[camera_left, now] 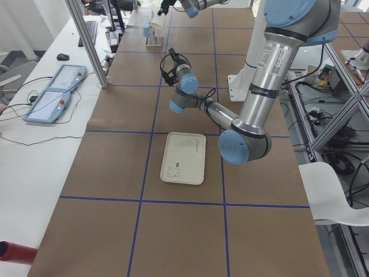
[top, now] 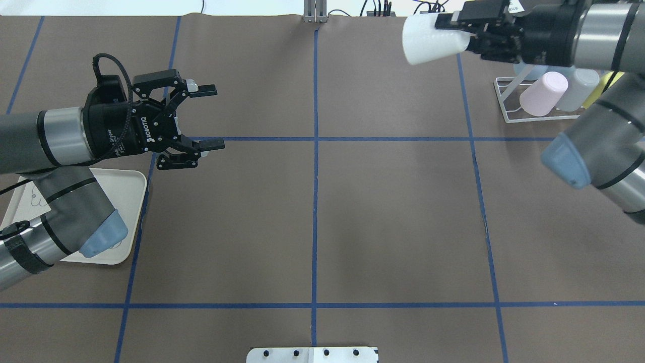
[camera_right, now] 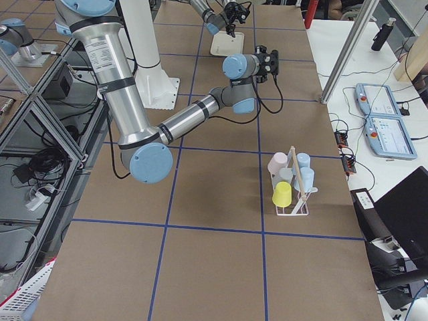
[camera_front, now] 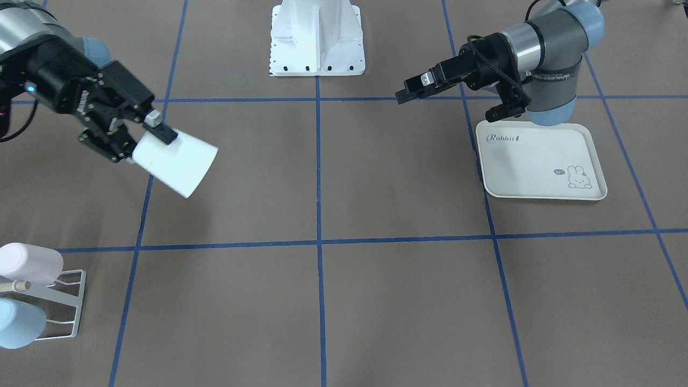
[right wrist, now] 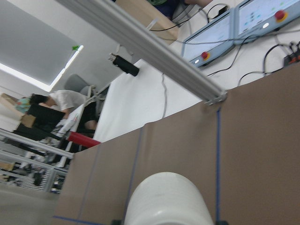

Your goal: Transfer IKEA cup to right arm and place on rack

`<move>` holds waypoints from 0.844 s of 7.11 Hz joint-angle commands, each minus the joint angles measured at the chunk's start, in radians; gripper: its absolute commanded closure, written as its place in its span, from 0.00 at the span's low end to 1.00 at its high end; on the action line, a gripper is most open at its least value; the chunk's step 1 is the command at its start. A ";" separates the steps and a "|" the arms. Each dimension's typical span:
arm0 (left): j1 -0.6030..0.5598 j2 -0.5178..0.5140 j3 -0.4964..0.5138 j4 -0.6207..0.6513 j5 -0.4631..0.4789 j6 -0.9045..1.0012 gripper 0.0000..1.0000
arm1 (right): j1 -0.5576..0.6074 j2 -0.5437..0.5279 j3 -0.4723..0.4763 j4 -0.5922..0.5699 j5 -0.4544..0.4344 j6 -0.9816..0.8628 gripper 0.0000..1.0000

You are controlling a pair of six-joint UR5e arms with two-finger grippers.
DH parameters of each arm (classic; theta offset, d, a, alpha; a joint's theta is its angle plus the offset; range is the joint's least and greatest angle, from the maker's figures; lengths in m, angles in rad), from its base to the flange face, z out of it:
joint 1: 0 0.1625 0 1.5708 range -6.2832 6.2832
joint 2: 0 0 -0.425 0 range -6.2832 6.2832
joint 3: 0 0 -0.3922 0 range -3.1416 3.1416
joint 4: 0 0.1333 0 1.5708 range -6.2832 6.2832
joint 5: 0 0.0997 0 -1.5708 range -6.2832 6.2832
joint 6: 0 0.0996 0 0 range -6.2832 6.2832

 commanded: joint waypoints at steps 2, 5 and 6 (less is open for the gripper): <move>-0.012 -0.001 0.014 0.121 0.001 0.109 0.00 | 0.307 -0.007 -0.049 -0.550 0.108 -0.687 0.78; -0.012 0.001 0.038 0.121 0.004 0.109 0.00 | 0.421 0.198 -0.461 -0.668 0.110 -1.028 0.78; -0.009 0.002 0.043 0.121 0.006 0.109 0.00 | 0.434 0.252 -0.604 -0.668 0.113 -1.100 0.86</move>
